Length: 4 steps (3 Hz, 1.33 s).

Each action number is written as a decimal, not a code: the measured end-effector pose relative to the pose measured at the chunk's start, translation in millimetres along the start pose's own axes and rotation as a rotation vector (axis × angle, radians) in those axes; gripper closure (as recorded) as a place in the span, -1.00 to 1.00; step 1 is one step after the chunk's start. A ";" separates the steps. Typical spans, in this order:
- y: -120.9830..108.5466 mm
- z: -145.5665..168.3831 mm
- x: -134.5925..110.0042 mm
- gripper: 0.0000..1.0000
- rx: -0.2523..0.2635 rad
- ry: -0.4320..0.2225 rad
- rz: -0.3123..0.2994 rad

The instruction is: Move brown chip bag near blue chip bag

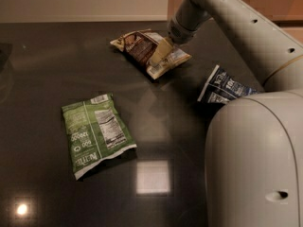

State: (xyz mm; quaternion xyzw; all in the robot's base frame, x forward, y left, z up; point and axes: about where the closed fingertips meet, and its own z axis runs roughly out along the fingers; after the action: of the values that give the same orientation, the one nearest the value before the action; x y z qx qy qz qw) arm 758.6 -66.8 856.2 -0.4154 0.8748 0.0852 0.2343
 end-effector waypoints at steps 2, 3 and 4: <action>7.9 1.5 -6.1 0.26 -0.045 -0.020 -0.010; 13.1 -15.6 -2.0 0.74 -0.049 -0.018 -0.022; 21.9 -42.9 9.4 1.00 -0.058 -0.016 -0.037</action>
Offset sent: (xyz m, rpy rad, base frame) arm -0.0077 0.0061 0.0154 0.0496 0.0115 0.0419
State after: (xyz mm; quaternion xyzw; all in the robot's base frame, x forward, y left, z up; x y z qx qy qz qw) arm 722.1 -74.0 888.2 -0.4376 0.8622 0.1095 0.2305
